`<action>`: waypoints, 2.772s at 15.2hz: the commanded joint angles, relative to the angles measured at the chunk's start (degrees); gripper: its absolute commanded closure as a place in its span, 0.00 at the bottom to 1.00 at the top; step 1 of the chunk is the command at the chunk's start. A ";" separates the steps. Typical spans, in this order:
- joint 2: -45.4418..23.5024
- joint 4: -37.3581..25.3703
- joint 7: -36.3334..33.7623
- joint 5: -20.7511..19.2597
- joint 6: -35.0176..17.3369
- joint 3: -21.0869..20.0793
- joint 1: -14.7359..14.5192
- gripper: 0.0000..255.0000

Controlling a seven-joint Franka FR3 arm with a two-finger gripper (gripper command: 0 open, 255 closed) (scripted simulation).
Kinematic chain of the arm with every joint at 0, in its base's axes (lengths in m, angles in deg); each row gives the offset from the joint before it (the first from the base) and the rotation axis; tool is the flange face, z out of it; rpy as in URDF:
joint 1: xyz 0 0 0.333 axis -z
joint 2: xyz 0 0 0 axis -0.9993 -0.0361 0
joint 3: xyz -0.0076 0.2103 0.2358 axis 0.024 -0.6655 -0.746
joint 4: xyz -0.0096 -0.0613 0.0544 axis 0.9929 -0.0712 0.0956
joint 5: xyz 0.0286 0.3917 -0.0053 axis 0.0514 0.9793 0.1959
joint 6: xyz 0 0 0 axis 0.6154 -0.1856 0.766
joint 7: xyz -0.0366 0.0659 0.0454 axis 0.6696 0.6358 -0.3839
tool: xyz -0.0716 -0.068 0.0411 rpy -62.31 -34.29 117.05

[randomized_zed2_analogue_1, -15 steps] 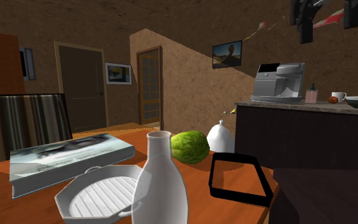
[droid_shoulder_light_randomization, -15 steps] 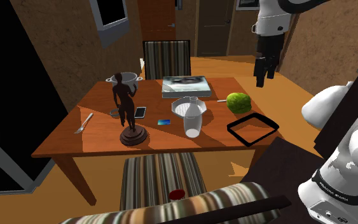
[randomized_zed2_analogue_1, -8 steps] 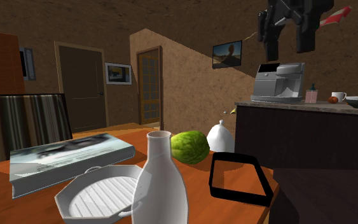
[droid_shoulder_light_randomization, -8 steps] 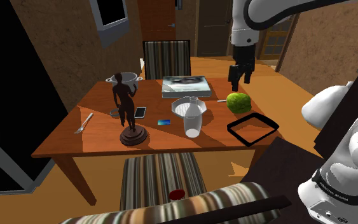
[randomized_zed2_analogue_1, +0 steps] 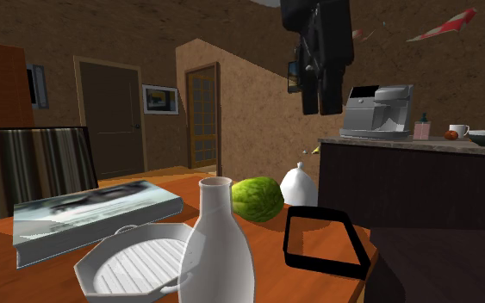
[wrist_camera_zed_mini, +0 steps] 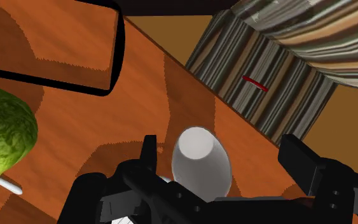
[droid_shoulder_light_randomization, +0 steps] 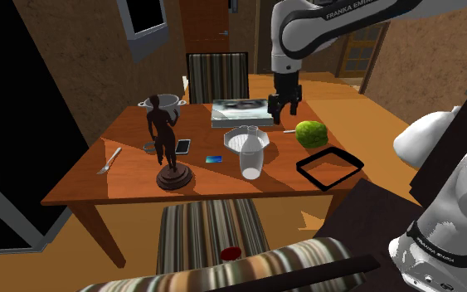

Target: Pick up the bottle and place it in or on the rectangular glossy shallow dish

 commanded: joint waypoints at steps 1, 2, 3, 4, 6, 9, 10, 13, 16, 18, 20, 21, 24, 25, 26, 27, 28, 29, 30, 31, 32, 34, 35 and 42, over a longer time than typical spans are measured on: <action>-4.61 -3.32 -0.50 -0.29 -1.61 0.00 0.09 0.00; -6.75 -5.05 -0.87 -0.41 -2.17 -0.06 0.04 0.00; -8.90 -6.86 -1.22 -0.54 -2.65 -0.11 -0.02 0.00; -11.07 -8.75 -1.58 -0.67 -3.07 -0.14 -0.09 0.00; -15.44 -12.80 -2.25 -0.95 -3.67 -0.16 -0.27 0.00; -22.14 -19.60 -3.18 -1.36 -4.00 -0.11 -0.60 0.00; -24.43 -22.08 -3.46 -1.48 -3.95 -0.07 -0.72 0.00; -26.62 -23.07 -3.70 -1.62 -5.26 -0.01 -0.82 0.00; -27.17 -21.52 -3.75 -1.68 -7.37 0.02 -0.82 0.00; -27.59 -20.55 -3.78 -1.73 -8.76 0.05 -0.81 0.00; -27.72 -20.28 -3.79 -1.74 -9.16 0.05 -0.81 0.00; -27.72 -20.28 -3.79 -1.74 -9.15 0.05 -0.81 0.00; -27.72 -20.29 -3.79 -1.74 -9.15 0.05 -0.81 0.00; -27.72 -20.29 -3.79 -1.74 -9.15 0.05 -0.81 0.00; -27.72 -20.29 -3.79 -1.74 -9.15 0.05 -0.81 0.00; -27.72 -20.29 -3.79 -1.74 -9.15 0.05 -0.81 1.00; -27.72 -20.29 -3.79 -1.74 -9.15 0.05 -0.81 1.00; -27.72 -20.29 -3.79 -1.74 -9.15 0.05 -0.81 1.00; -27.70 -20.27 -3.79 -1.74 -9.15 0.05 -0.81 1.00; -27.69 -20.25 -3.79 -1.74 -9.15 0.05 -0.81 1.00; -27.69 -20.24 -3.79 -1.74 -9.16 0.05 -0.82 1.00; -27.68 -20.23 -3.79 -1.74 -9.16 0.05 -0.82 1.00; -27.69 -20.24 -3.79 -1.74 -9.16 0.05 -0.81 1.00; -26.01 -22.53 -3.67 -1.58 -5.21 -0.01 -0.79 1.00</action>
